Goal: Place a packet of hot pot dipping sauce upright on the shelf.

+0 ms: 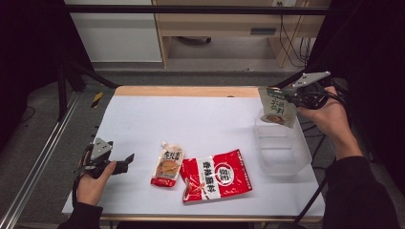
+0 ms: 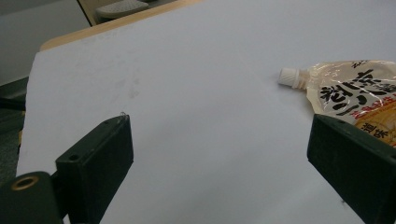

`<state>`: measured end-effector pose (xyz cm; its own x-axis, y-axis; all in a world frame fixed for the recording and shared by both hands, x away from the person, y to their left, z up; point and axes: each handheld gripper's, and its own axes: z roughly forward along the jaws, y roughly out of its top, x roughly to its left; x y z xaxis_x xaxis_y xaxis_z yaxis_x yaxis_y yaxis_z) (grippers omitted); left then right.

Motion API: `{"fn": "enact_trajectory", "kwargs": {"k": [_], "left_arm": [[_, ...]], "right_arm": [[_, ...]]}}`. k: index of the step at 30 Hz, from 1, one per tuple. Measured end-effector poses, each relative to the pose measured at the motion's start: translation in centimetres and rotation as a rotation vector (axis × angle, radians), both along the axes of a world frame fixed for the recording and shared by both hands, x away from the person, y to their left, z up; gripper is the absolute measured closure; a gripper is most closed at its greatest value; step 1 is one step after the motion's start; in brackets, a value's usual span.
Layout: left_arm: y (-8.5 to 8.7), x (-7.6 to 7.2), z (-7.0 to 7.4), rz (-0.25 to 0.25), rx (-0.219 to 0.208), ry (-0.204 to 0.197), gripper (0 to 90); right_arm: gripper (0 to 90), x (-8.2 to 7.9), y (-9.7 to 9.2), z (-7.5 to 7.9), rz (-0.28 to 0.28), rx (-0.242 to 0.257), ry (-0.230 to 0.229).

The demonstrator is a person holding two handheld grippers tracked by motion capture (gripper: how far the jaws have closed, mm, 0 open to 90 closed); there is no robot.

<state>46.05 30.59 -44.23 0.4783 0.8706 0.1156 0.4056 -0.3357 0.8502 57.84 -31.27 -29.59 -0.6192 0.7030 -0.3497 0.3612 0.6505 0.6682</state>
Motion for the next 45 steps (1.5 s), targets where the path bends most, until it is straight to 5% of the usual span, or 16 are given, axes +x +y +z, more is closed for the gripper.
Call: {"fn": "enact_trajectory", "kwargs": {"k": [34, 45], "left_arm": [[-0.1, 0.0, -0.1, -0.005, -0.003, 0.004, 7.2], [-0.1, 0.1, 0.1, -0.005, -0.008, 0.002, 7.2]], "right_arm": [[89.7, 1.9, 1.3, -1.8, 0.040, 0.030, 0.021], [89.4, 2.2, 0.7, -3.2, 0.002, 0.061, 0.049]]}}
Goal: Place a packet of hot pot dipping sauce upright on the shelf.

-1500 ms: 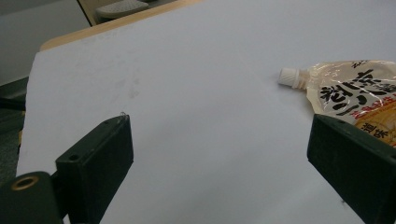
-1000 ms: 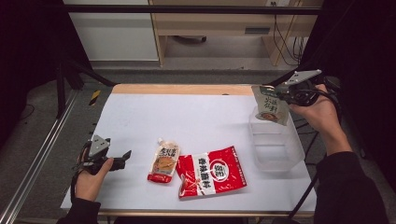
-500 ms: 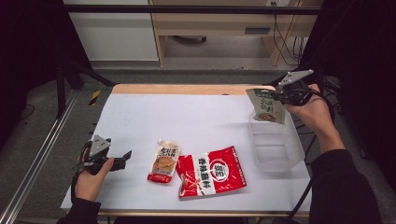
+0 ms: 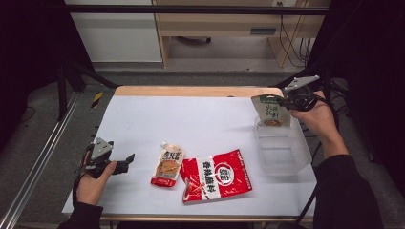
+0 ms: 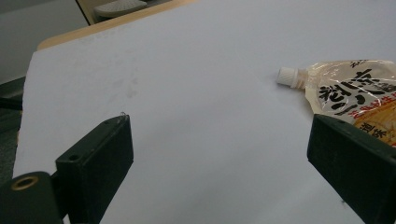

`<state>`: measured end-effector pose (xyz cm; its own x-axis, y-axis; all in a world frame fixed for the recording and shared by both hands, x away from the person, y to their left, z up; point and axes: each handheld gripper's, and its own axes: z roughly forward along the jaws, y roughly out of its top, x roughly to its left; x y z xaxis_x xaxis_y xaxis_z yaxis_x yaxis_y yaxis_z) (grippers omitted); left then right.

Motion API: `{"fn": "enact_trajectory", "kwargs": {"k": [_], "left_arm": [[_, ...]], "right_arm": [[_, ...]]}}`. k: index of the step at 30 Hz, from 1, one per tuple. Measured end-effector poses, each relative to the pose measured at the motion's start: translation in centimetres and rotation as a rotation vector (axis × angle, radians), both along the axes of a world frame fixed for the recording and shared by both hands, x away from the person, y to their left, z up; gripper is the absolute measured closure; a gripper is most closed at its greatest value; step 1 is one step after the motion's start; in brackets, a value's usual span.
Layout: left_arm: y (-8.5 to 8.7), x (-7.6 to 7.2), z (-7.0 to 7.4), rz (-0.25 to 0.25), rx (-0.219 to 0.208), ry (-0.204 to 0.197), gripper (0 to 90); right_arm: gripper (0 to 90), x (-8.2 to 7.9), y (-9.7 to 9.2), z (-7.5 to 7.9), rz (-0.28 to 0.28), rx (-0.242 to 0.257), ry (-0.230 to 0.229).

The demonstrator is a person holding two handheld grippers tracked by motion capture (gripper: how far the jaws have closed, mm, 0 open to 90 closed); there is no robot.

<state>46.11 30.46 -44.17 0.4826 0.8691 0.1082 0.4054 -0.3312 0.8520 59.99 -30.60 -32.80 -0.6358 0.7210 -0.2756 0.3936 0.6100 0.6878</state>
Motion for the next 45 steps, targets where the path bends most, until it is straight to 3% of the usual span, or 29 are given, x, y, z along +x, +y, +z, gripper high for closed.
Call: {"fn": "enact_trajectory", "kwargs": {"k": [5, 11, 23, 32, 34, 41, 45], "left_arm": [[-0.3, -0.1, 0.0, -0.020, 0.012, 0.001, 7.2], [-0.2, 0.0, 0.0, -0.023, 0.006, 0.002, 7.1], [-0.3, 0.0, -0.2, -0.025, 0.010, 0.010, 7.1], [-0.3, 0.0, -0.2, -0.026, 0.009, 0.013, 7.1], [-0.3, -0.1, -0.2, -0.027, 0.010, 0.012, 7.0], [-0.4, 0.0, -0.2, -0.027, 0.014, 0.016, 7.1], [-0.4, 0.0, -0.2, -0.028, 0.013, 0.014, 7.0]], "right_arm": [[89.0, -0.2, -0.6, -0.3, -0.050, -0.009, 0.033], [87.8, -0.2, -0.8, -0.7, -0.095, 0.000, 0.041], [85.4, 1.0, -1.7, -1.9, -0.164, 0.031, 0.058], [75.4, 0.7, -2.3, -2.4, -0.198, 0.040, 0.060], [71.2, 0.6, -2.4, -2.4, -0.202, 0.041, 0.060], [41.9, 0.3, -2.6, -2.7, -0.248, 0.018, 0.050], [32.3, -0.1, -2.6, -2.5, -0.260, 0.025, 0.025]]}}
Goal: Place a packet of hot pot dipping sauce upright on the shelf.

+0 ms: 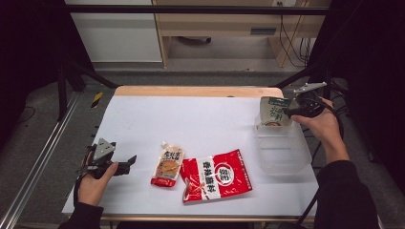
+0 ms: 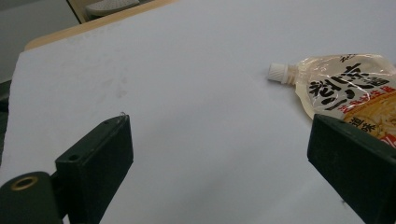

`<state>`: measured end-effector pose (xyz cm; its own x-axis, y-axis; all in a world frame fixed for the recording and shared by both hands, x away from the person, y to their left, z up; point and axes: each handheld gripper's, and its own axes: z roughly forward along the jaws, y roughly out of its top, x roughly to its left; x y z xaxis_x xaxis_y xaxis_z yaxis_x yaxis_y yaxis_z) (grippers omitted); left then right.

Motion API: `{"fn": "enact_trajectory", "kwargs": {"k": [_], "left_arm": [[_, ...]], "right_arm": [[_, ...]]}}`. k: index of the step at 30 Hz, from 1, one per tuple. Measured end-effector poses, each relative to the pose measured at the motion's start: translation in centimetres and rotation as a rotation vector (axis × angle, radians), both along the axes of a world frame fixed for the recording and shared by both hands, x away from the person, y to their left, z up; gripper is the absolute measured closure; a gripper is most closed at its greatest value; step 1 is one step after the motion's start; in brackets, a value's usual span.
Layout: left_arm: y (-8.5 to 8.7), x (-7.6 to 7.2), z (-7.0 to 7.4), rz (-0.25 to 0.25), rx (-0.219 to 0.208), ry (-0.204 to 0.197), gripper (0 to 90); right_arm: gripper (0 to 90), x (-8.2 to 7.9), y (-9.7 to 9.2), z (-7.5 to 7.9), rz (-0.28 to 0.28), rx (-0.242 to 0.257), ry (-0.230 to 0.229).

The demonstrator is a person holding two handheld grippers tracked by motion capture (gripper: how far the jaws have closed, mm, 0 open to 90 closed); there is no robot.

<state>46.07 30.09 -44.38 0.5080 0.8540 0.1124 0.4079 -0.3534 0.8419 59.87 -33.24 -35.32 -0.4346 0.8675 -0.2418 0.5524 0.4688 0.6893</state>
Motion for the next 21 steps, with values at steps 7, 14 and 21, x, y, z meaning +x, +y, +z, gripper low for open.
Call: {"fn": "enact_trajectory", "kwargs": {"k": [7, 14, 21], "left_arm": [[0.1, 0.1, 0.0, 0.001, 0.005, 0.003, 7.1], [-0.1, 0.0, -0.1, -0.003, 0.004, 0.004, 7.1], [0.0, 0.0, 0.0, -0.006, 0.001, 0.005, 7.1]], "right_arm": [[23.4, -1.4, 0.7, 1.1, 0.009, 0.002, -0.043], [18.4, -3.2, 2.1, 3.1, 0.045, 0.035, -0.128], [15.0, -3.7, 3.3, 3.7, 0.062, 0.025, -0.152]]}}
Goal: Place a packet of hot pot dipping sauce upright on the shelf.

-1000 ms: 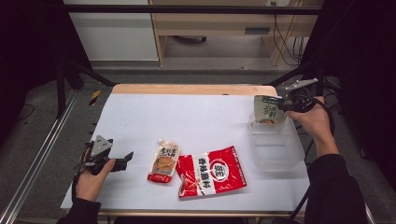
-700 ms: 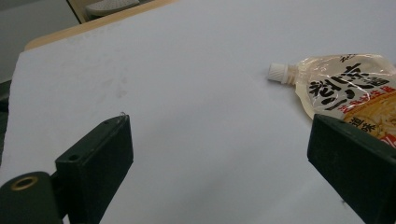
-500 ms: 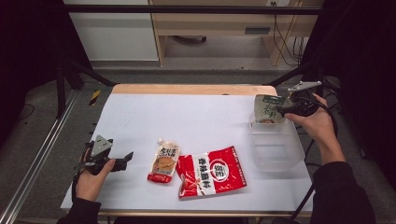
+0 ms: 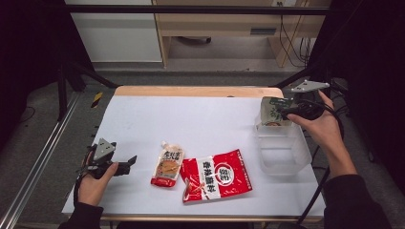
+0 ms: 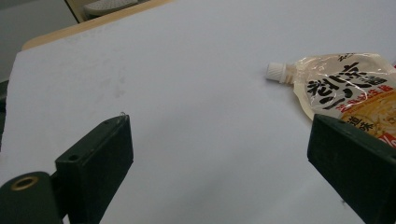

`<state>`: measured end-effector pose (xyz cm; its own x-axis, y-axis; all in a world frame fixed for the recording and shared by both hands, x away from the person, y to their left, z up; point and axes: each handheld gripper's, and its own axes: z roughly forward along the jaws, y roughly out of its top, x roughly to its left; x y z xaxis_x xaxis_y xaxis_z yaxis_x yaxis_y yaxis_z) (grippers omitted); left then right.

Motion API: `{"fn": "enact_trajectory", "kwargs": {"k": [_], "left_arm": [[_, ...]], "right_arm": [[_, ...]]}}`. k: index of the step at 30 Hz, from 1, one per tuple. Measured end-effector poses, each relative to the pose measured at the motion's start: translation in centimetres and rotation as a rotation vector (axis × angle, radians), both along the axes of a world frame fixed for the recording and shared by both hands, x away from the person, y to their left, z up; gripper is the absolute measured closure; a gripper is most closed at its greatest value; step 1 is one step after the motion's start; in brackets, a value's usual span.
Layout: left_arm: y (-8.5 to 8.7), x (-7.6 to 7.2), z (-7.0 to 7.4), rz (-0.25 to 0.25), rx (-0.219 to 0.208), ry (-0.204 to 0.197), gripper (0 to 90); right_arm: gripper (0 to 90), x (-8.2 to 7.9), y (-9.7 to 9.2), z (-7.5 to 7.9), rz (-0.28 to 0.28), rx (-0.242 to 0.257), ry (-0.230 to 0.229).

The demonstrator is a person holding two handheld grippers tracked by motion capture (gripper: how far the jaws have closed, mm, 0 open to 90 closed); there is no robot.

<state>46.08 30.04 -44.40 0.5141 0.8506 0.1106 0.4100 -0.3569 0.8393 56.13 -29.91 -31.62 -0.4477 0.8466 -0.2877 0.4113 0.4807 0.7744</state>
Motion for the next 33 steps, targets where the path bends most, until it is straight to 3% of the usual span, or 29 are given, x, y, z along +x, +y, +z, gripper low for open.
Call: {"fn": "enact_trajectory", "kwargs": {"k": [10, 14, 25, 33], "left_arm": [[0.1, 0.0, 0.0, -0.001, -0.001, -0.002, 7.1], [0.0, 0.0, 0.0, -0.002, -0.001, 0.001, 7.1], [-0.4, -0.1, 0.1, -0.031, 0.005, 0.014, 7.0], [-0.8, -0.6, 0.5, -0.056, 0.002, 0.015, 6.7]], "right_arm": [[10.0, -0.3, 1.7, 0.5, 0.027, 0.000, -0.009], [8.7, -0.9, 3.0, 0.7, 0.065, -0.011, -0.017], [13.1, -3.9, 9.8, 1.5, 0.204, 0.008, -0.047], [20.5, -6.0, 15.5, -0.8, 0.302, 0.036, 0.010]]}}
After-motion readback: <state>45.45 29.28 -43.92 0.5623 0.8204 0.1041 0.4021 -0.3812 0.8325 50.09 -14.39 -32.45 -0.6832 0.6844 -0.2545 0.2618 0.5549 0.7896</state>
